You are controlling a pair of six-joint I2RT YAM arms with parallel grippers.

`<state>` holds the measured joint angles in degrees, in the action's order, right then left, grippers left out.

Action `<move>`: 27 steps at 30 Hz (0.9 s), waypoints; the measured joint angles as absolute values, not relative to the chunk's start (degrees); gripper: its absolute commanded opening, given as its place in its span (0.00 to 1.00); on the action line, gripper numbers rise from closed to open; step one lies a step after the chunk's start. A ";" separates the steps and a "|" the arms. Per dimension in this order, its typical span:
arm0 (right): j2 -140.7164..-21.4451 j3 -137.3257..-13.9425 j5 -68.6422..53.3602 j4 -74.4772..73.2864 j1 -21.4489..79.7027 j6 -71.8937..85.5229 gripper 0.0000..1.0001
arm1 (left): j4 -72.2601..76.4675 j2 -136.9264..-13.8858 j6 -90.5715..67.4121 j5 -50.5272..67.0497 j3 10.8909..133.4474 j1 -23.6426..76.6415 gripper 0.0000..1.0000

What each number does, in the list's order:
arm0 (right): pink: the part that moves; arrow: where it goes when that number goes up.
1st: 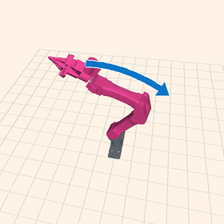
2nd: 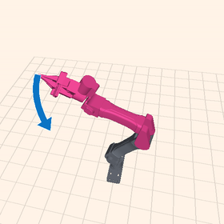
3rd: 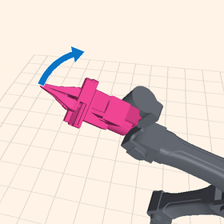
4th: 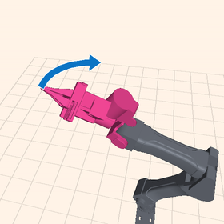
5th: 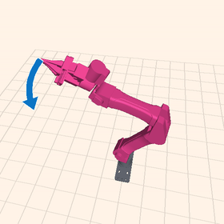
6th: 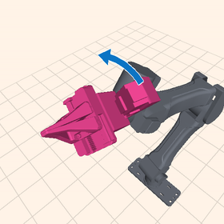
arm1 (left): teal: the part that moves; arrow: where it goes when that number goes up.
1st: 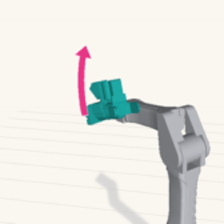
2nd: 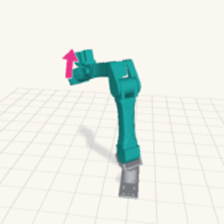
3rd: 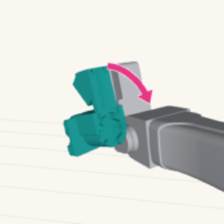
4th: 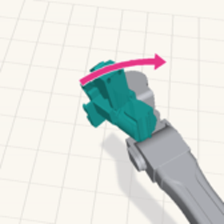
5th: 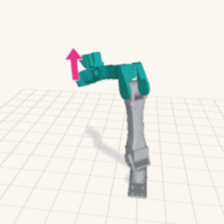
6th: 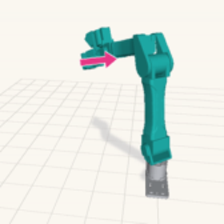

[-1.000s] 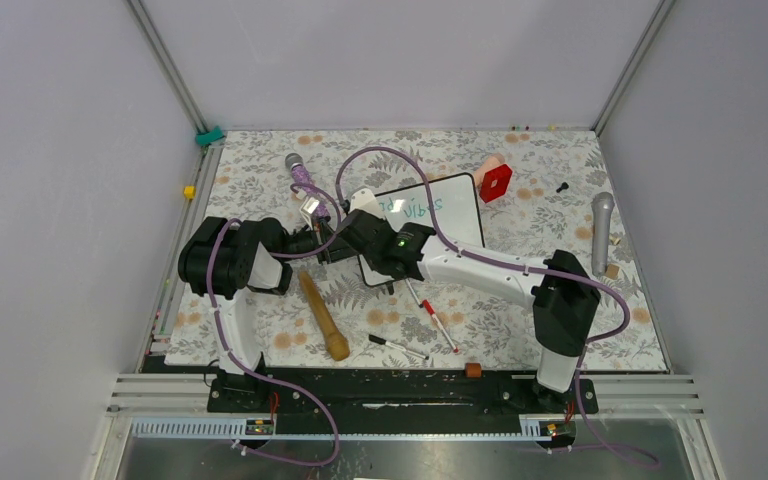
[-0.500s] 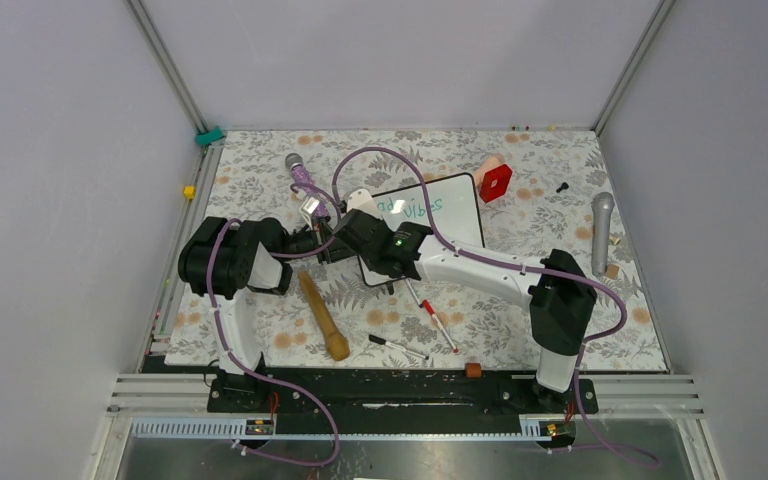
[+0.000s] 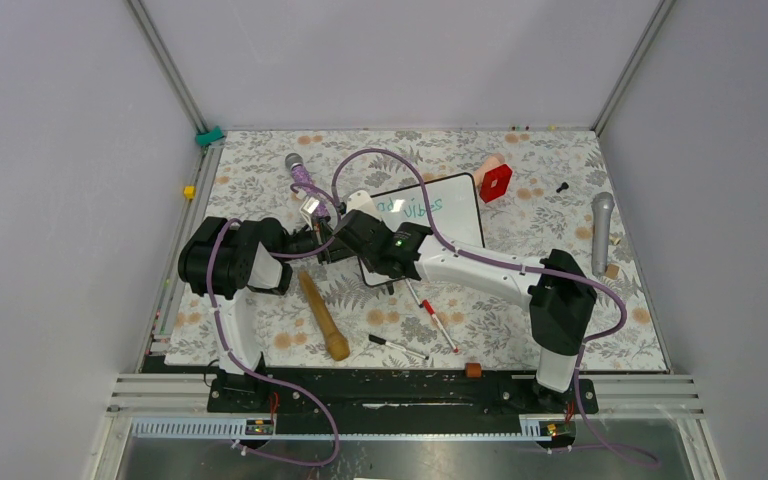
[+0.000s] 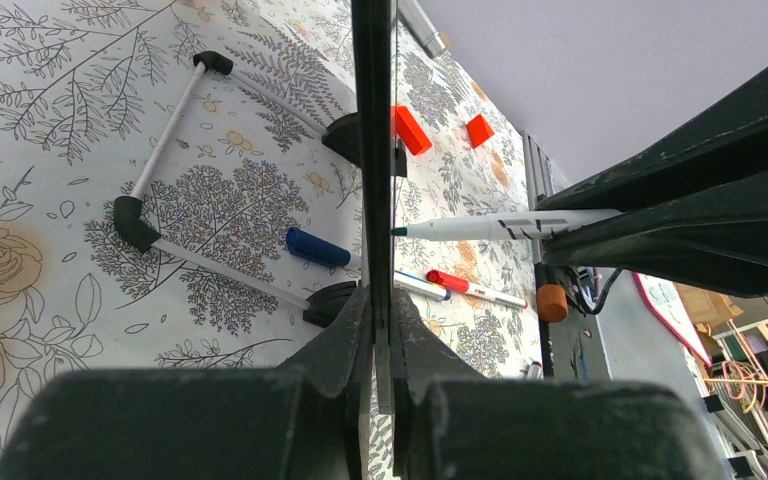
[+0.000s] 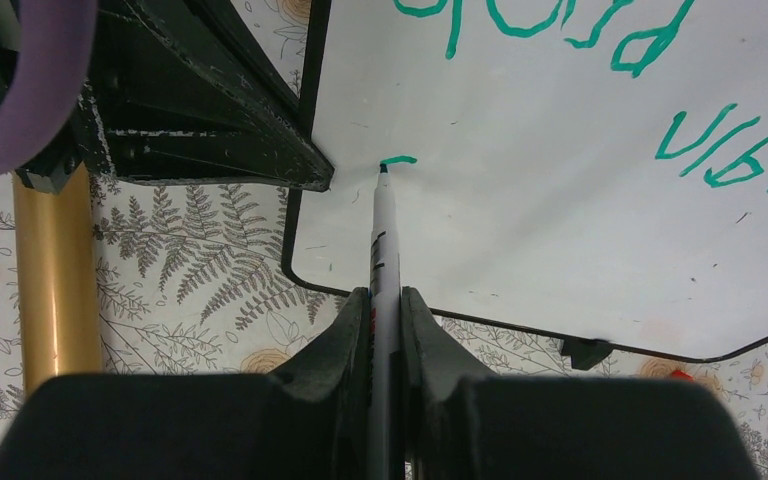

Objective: Write a sentence on the whiteboard

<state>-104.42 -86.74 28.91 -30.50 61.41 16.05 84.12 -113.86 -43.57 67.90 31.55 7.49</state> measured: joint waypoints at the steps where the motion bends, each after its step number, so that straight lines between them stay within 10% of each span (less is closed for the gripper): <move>1: -104.42 -86.72 28.91 -30.55 61.41 16.05 0.00 | 84.12 -113.86 -43.59 67.90 31.55 7.49 0.01; 27: -103.88 -84.44 28.95 -32.08 61.60 16.10 0.00 | 84.07 -113.86 -43.57 67.90 31.55 7.49 0.01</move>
